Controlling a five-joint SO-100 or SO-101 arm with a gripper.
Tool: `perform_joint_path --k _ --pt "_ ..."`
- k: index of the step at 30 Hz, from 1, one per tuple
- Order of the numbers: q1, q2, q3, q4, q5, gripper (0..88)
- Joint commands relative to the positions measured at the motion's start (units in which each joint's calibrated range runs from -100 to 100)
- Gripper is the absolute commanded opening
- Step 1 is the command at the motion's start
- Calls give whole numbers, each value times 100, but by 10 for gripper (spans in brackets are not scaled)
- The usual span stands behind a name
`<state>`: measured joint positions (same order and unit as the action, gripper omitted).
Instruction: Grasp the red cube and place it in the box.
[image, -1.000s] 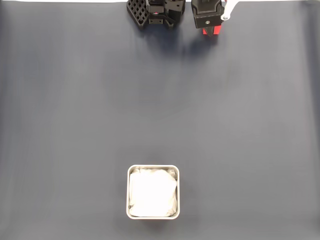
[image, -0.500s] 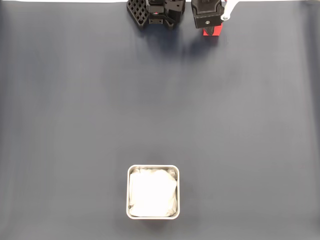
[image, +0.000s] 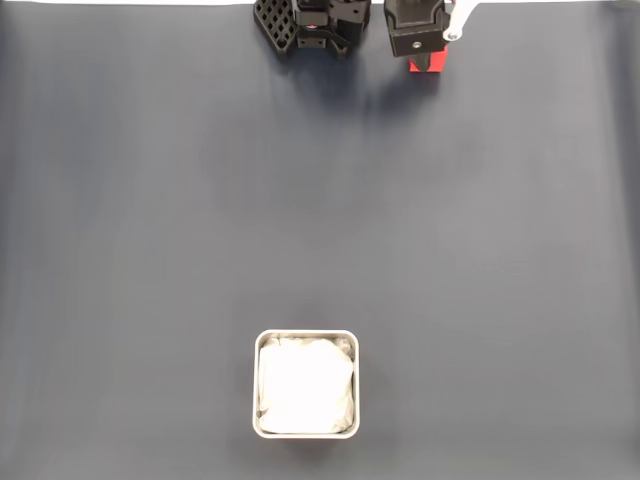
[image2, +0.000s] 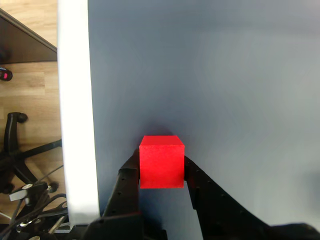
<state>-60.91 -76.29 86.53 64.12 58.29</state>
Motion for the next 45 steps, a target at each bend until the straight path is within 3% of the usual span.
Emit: perform_joint_path --k 1,30,45 --pt "153 246 -478 -101 -34 79" --pt "1666 2517 -3434 -273 -249 69" --pt "2866 3461 -4711 -265 -269 69"
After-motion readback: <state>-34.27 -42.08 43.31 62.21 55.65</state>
